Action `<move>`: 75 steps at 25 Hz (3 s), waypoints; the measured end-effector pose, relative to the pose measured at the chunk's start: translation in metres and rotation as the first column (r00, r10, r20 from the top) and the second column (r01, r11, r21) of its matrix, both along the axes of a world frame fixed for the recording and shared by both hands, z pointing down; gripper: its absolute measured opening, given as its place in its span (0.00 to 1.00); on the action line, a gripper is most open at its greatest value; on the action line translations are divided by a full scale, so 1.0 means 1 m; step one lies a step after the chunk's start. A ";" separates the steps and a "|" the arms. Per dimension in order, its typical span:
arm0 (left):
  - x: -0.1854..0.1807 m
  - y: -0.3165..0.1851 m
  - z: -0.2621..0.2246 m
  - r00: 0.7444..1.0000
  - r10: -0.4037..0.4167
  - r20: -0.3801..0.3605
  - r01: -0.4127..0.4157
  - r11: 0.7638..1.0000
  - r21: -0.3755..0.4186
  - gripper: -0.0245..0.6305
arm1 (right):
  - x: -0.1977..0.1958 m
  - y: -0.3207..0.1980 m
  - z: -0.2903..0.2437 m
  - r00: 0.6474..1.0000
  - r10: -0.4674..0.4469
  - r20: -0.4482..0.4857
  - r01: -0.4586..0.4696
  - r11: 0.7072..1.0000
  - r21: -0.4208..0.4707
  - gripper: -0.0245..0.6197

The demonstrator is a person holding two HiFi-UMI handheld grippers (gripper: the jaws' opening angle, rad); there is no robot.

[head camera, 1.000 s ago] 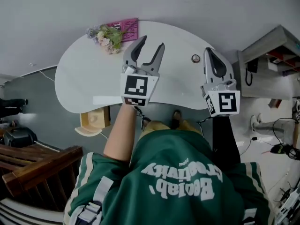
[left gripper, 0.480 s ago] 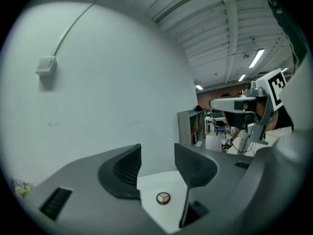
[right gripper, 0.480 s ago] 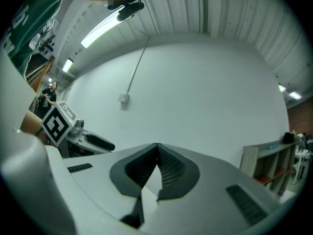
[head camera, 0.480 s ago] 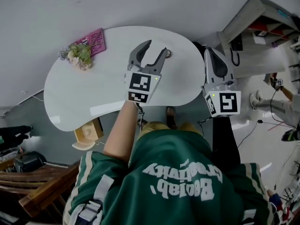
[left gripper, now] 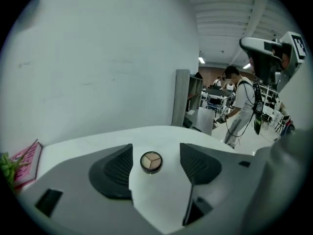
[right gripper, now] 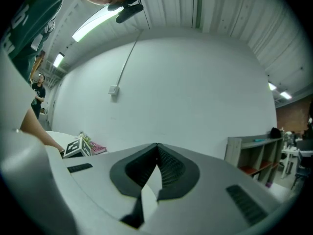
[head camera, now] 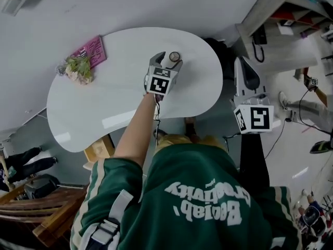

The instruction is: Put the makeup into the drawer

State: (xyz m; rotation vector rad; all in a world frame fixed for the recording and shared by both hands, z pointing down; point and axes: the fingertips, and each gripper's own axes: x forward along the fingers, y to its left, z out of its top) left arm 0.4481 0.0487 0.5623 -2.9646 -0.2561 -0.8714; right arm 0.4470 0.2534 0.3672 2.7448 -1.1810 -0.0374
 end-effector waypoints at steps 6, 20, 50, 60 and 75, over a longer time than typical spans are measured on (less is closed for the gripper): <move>0.014 -0.010 0.047 0.995 -0.027 0.101 0.027 1.000 0.000 0.50 | 0.009 0.028 0.011 0.998 0.057 0.020 -0.057 0.998 -0.015 0.05; 0.014 0.003 0.048 0.995 0.002 0.096 -0.006 0.999 0.038 0.39 | 0.008 0.037 0.013 0.998 0.053 0.023 -0.053 0.998 -0.019 0.05; -0.126 -0.093 -0.272 0.820 -0.229 -0.524 0.316 0.945 0.082 0.39 | -0.038 -0.158 -0.072 0.942 -0.306 -0.139 0.320 0.943 0.093 0.05; -0.162 -0.139 -0.278 0.802 -0.262 -0.537 0.366 0.925 0.096 0.39 | -0.071 -0.217 -0.074 0.917 -0.373 -0.142 0.385 0.920 0.068 0.05; -0.248 -0.244 -0.269 0.768 -0.358 -0.531 0.467 0.880 0.082 0.39 | -0.146 -0.333 -0.060 0.877 -0.468 -0.107 0.473 0.881 0.024 0.05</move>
